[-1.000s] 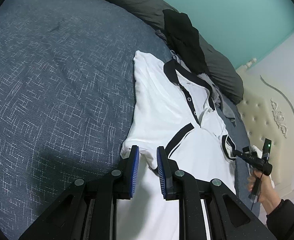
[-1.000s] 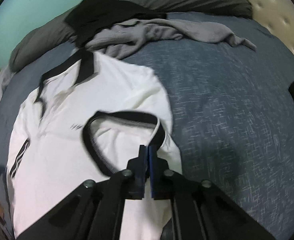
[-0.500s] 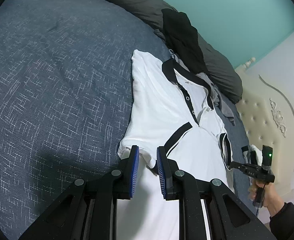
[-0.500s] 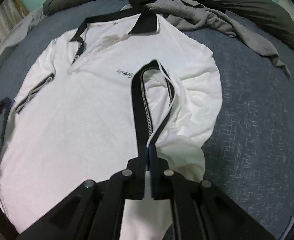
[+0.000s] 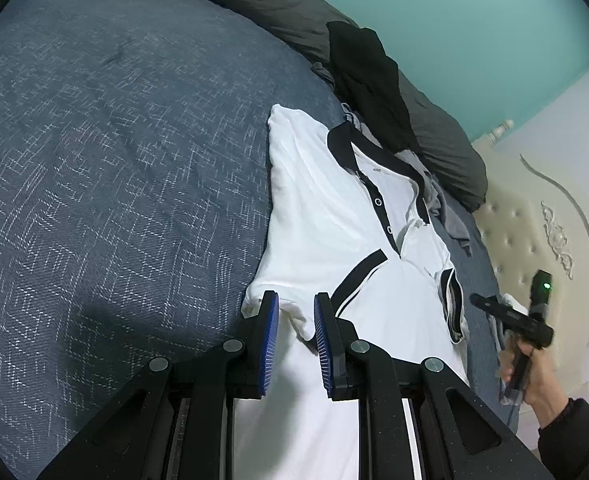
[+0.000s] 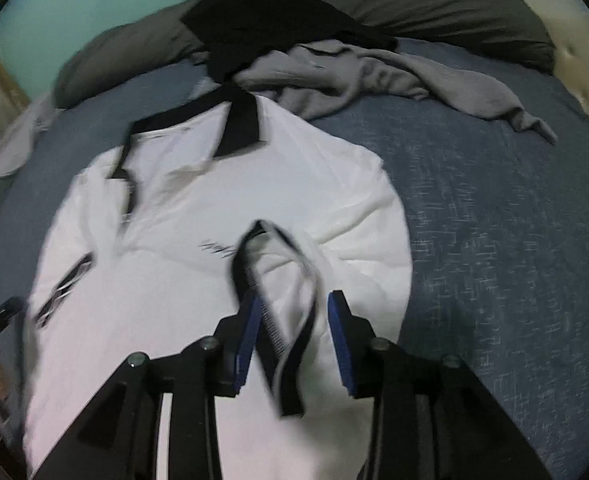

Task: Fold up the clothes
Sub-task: 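Open the right tool, releasing the sleeve, and withdraw it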

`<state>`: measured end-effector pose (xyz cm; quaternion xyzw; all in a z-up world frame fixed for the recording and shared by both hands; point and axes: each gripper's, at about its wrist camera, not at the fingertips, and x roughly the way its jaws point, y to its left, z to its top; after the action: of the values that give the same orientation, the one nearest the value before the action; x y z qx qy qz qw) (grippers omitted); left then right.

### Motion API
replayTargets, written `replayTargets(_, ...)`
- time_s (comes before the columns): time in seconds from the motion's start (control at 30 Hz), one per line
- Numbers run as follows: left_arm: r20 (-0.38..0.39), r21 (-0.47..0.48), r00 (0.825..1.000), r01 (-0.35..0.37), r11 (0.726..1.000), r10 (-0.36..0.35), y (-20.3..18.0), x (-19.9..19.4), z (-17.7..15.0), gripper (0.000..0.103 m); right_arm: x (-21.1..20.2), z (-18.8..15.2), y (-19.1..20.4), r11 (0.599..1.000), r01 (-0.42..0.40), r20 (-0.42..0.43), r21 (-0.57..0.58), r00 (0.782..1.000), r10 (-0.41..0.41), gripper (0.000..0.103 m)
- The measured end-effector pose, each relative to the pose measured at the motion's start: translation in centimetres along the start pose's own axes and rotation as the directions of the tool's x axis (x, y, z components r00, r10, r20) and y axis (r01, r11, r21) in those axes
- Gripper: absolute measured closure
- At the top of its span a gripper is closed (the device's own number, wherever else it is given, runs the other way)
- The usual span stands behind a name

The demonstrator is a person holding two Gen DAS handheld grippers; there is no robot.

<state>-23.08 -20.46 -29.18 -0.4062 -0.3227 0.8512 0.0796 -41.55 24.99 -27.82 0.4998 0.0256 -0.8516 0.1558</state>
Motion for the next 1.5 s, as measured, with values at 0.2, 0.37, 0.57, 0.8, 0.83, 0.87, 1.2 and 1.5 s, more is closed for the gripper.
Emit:
replayTargets(0.2,-0.005,-0.009,1.000,0.002,1.000,-0.002,0.2,0.1,0.0,0.083,2.2,-0.4,1.0,0.999,0.015,0.006,-0.030,1.000,-0.015,0.097)
replayTargets(0.37,-0.003,-0.009,1.000,0.004,1.000,-0.004,0.2,0.0,0.1,0.083,2.3,-1.6,4.2,0.986,-0.071,-0.035,-0.153,0.997,0.066,0.099)
replayTargets(0.57,-0.003,-0.008,1.000,0.006,1.000,-0.006,0.1,0.0,0.1,0.083,1.2,-1.3,4.5,0.974,-0.160,-0.026,-0.162,0.987,0.158,0.099)
replayTargets(0.8,-0.001,-0.013,1.000,0.007,1.000,-0.007,0.3,-0.1,0.3,0.083,-0.8,-0.7,3.4,0.974,-0.186,0.015,-0.130,0.982,0.190,0.099)
replayTargets(0.83,-0.001,-0.013,1.000,0.007,1.000,-0.007,0.3,-0.2,0.3,0.083,-1.1,-0.6,3.0,0.977,-0.182,0.041,-0.111,0.981,0.188,0.098)
replayTargets(0.87,0.000,-0.012,1.000,0.008,1.000,-0.008,0.3,-0.2,0.3,0.083,-1.5,-0.5,2.7,0.980,-0.179,0.066,-0.091,0.980,0.186,0.098)
replayTargets(1.2,0.002,0.031,1.000,-0.002,1.000,0.002,-0.7,-0.3,0.6,0.083,-2.0,-2.1,-3.3,0.973,-0.096,0.150,0.208,0.987,0.065,0.078)
replayTargets(1.5,-0.098,0.129,0.993,0.071,0.989,-0.058,-6.4,1.7,-0.6,0.059,-3.1,-7.8,-7.6,0.877,-0.191,0.234,0.440,0.968,0.093,0.075)
